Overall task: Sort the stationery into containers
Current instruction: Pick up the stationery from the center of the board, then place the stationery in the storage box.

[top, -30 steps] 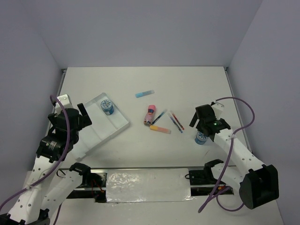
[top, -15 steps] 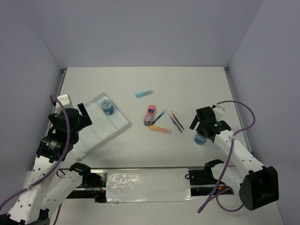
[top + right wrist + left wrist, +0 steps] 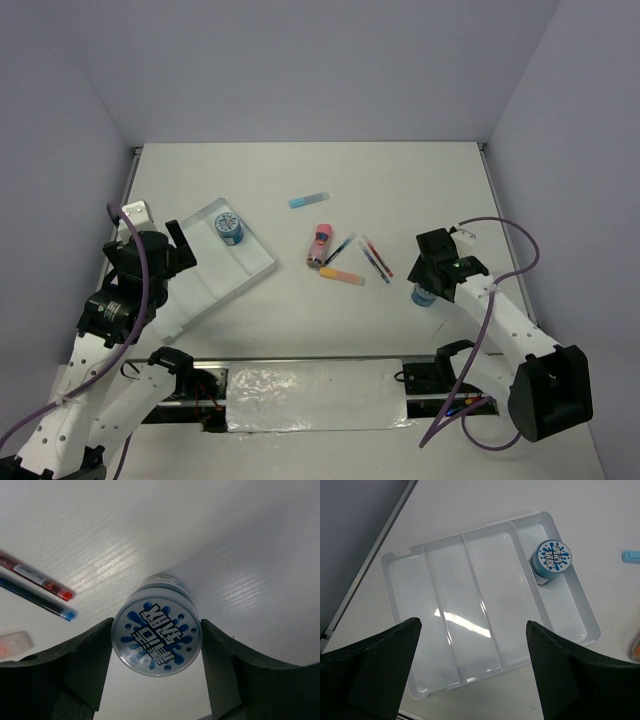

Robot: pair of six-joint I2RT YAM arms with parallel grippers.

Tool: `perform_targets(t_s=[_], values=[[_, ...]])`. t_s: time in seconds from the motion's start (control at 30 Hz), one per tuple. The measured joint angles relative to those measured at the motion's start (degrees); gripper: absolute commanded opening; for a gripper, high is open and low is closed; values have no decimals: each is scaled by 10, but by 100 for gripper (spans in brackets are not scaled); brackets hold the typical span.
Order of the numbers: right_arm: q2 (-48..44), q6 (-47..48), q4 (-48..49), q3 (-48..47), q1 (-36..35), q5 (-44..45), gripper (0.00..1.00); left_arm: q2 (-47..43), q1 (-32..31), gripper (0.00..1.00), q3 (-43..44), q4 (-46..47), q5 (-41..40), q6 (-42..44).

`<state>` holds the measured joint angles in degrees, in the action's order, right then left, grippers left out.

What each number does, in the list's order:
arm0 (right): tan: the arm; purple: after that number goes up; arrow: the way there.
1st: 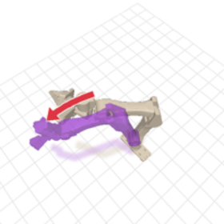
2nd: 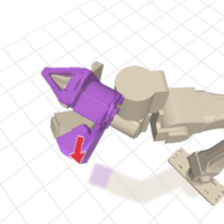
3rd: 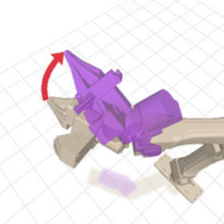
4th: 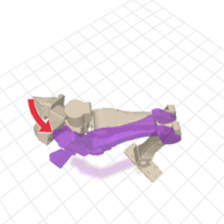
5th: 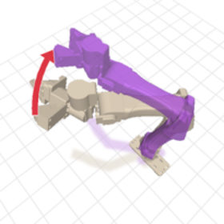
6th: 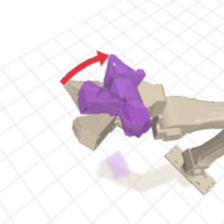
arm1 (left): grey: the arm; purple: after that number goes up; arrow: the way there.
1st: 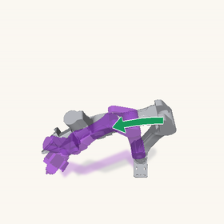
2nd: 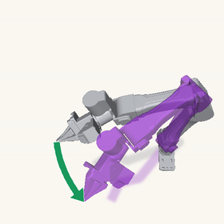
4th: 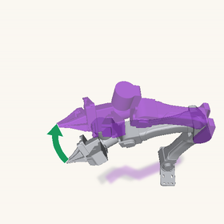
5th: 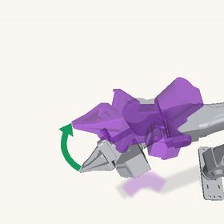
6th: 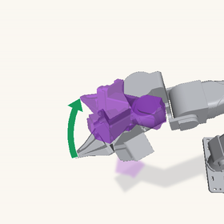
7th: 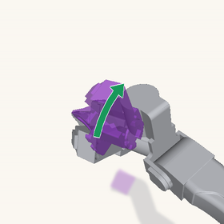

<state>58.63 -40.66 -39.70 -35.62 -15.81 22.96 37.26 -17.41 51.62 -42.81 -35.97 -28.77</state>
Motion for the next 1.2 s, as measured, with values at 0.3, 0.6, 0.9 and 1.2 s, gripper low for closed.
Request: perform_targets(t_s=[0.3,0.6,0.9,1.2], values=[[-52,27,-4,-4,-30,-44,27,0,0,99,0,0,0,0],[-3,-2,123,-131,-252,-97,30,-12,0,99,0,-1,-13,-2],[380,45,337,-344,-359,-125,30,-19,0,99,0,-2,-21,-2],[557,91,337,-588,-368,-159,34,-22,0,99,0,-1,-21,-1]])
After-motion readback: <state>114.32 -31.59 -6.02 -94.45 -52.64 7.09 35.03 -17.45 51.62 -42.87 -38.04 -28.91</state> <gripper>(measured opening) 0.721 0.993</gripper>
